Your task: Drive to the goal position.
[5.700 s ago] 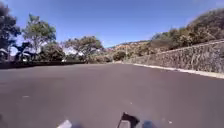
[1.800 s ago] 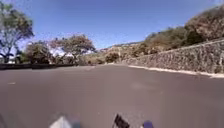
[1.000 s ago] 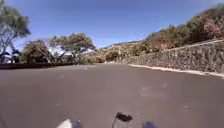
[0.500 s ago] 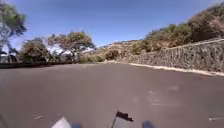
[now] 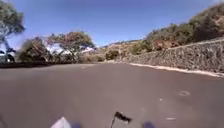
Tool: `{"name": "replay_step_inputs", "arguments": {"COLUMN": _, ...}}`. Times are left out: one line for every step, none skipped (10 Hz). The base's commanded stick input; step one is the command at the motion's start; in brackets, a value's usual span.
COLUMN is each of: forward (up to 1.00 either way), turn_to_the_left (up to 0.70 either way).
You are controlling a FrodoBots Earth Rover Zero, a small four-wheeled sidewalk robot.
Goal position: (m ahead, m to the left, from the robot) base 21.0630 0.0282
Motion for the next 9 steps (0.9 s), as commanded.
{"name": "replay_step_inputs", "arguments": {"forward": 0.85, "turn_to_the_left": 0.00}}
{"name": "replay_step_inputs", "arguments": {"forward": 0.85, "turn_to_the_left": 0.00}}
{"name": "replay_step_inputs", "arguments": {"forward": 0.85, "turn_to_the_left": 0.00}}
{"name": "replay_step_inputs", "arguments": {"forward": 0.85, "turn_to_the_left": 0.00}}
{"name": "replay_step_inputs", "arguments": {"forward": 0.85, "turn_to_the_left": 0.00}}
{"name": "replay_step_inputs", "arguments": {"forward": 0.85, "turn_to_the_left": 0.00}}
{"name": "replay_step_inputs", "arguments": {"forward": 0.85, "turn_to_the_left": 0.00}}
{"name": "replay_step_inputs", "arguments": {"forward": 0.85, "turn_to_the_left": 0.00}}
{"name": "replay_step_inputs", "arguments": {"forward": 0.85, "turn_to_the_left": 0.00}}
